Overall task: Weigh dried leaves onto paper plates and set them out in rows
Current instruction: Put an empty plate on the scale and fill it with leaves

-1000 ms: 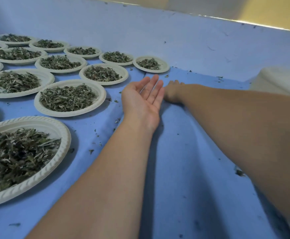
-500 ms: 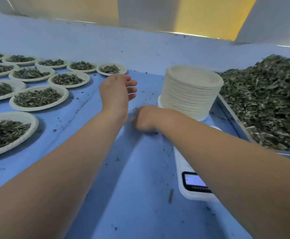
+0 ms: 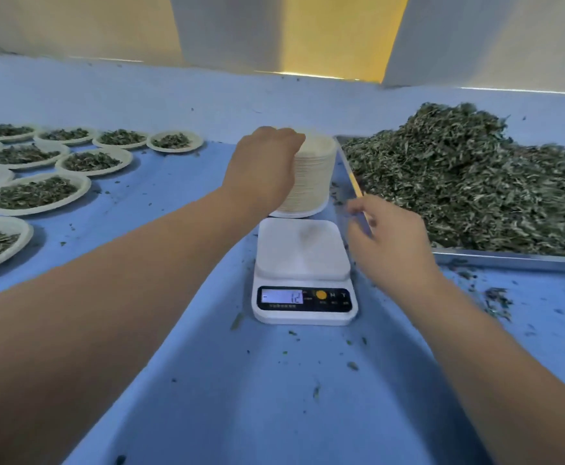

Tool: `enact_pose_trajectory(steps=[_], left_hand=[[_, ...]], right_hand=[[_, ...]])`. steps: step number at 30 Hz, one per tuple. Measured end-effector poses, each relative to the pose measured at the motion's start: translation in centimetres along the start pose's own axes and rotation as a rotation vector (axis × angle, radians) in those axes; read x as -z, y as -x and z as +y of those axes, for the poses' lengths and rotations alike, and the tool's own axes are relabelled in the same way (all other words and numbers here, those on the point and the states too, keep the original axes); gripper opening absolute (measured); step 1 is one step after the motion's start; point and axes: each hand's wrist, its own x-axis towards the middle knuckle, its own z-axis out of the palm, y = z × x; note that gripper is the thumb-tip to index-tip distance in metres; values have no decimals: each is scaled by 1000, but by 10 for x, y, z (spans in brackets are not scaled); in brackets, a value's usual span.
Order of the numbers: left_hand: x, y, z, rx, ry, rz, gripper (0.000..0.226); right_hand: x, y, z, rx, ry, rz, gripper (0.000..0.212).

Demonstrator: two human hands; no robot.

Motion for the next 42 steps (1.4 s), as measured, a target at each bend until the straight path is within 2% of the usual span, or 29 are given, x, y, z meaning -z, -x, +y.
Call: enact_pose_trajectory(steps=[3,6,12,21,35,42], left_hand=[[-4,-8,5,-21,-170,-147,41],[-3,-12,7,-63,-281,-175,31],[-1,-16,8,-181,-444,-202,26],[-2,-20,3,-205,-483,-206,42],[8,-26,-1,-287,-534,-254,24],[8,-24,4,-272,-568,-303,28]], right_hand=[[10,11,34,12,53,97,20],[19,7,47,-37,12,160,18],[12,10,47,-60,-83,43,19],[10,9,49,-98,-131,48,19],[17,11,43,-103,-60,28,19],[22,13,40,-109,-12,11,21]])
